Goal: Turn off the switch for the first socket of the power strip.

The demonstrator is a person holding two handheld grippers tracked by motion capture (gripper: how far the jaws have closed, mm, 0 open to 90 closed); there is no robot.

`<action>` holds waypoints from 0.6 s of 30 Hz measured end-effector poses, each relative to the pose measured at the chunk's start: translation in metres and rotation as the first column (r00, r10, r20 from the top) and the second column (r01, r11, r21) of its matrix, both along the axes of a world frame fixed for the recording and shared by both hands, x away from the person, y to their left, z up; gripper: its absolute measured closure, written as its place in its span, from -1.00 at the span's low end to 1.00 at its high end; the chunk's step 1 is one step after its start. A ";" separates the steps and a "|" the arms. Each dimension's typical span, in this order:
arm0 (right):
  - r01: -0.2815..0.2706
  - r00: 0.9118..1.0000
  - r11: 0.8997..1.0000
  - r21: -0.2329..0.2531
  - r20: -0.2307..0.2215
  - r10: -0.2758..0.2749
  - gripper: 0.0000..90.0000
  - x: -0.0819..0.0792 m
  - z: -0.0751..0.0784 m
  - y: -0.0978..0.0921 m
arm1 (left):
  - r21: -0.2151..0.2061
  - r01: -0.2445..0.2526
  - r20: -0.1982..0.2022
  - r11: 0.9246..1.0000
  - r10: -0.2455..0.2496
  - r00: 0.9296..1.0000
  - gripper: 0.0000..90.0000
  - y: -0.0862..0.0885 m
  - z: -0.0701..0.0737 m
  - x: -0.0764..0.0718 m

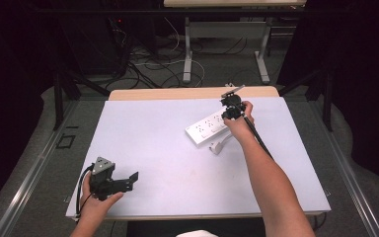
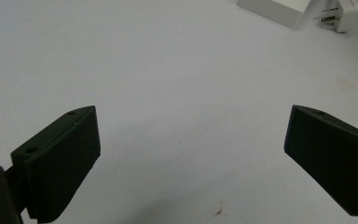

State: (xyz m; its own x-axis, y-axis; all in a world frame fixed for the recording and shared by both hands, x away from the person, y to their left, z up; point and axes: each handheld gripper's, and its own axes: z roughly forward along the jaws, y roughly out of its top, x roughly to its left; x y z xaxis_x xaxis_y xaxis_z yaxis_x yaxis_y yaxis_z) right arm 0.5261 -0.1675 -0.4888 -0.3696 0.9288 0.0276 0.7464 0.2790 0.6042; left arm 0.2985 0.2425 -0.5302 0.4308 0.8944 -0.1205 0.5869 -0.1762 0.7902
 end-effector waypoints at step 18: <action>-0.027 0.998 0.999 -0.038 -0.057 0.025 1.00 0.004 -0.016 0.008 | -0.002 0.005 -0.005 1.000 -0.005 1.000 -0.93 0.001 0.000 0.000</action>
